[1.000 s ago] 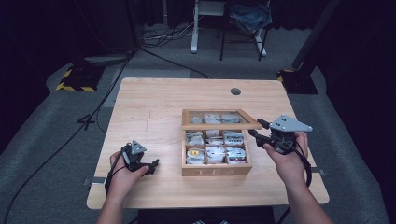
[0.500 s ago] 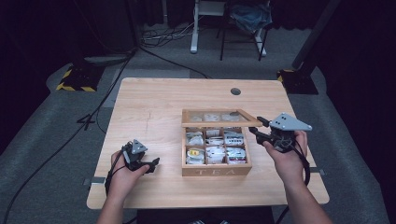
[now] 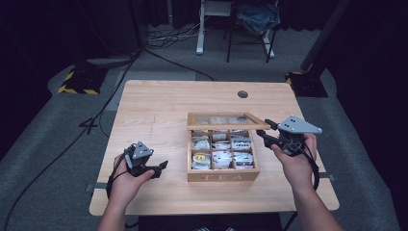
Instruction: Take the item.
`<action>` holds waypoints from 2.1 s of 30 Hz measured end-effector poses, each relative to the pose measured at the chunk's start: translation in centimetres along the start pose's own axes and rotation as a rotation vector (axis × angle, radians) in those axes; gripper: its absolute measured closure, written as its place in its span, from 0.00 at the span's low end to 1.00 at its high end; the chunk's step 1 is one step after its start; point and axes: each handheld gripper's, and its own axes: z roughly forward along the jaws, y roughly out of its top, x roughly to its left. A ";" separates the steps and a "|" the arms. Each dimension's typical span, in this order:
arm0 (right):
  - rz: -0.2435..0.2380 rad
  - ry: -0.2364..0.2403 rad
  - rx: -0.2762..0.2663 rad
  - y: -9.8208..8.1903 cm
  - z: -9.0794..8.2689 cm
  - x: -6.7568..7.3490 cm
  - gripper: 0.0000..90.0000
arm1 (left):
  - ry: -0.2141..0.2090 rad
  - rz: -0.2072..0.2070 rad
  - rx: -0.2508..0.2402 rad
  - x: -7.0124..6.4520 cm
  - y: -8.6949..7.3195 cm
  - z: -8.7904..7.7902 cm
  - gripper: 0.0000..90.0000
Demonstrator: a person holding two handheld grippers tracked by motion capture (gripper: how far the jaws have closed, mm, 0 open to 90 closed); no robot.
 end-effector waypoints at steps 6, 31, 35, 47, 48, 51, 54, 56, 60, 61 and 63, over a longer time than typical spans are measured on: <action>0.002 0.002 -0.001 0.0 0.1 0.0 0.62 | -0.032 0.032 -0.033 -0.9 1.2 -1.0 0.34; 0.000 0.006 0.005 -0.1 0.2 -0.2 0.63 | -0.220 0.150 -0.116 -6.2 5.4 -0.4 0.43; 0.000 0.007 0.005 -0.1 0.2 -0.2 0.63 | -0.263 0.168 -0.123 -7.3 6.1 0.4 0.46; -0.003 0.008 0.007 -0.1 0.2 -0.2 0.63 | -0.388 0.162 -0.144 -8.6 7.5 2.5 0.68; -0.002 0.008 0.007 -0.1 0.2 -0.2 0.63 | -0.396 0.162 -0.146 -8.6 7.5 2.7 0.70; -0.002 0.007 0.007 -0.1 0.2 -0.2 0.63 | -0.403 0.168 -0.137 -8.9 7.8 3.6 0.73; -0.003 0.007 0.007 -0.1 0.2 -0.2 0.63 | -0.413 0.177 -0.129 -9.3 8.0 4.5 0.73; -0.003 0.007 0.008 -0.1 0.2 -0.1 0.63 | -0.416 0.176 -0.123 -9.5 8.0 5.0 0.74; -0.004 0.009 0.007 -0.1 0.2 -0.2 0.63 | -0.445 0.155 -0.114 -9.8 8.4 6.0 0.76; -0.004 0.010 0.007 -0.1 0.2 -0.2 0.63 | -0.450 0.152 -0.110 -9.8 8.5 6.2 0.76; -0.004 0.011 0.007 -0.1 0.2 -0.2 0.63 | -0.454 0.156 -0.100 -9.9 8.8 6.6 0.77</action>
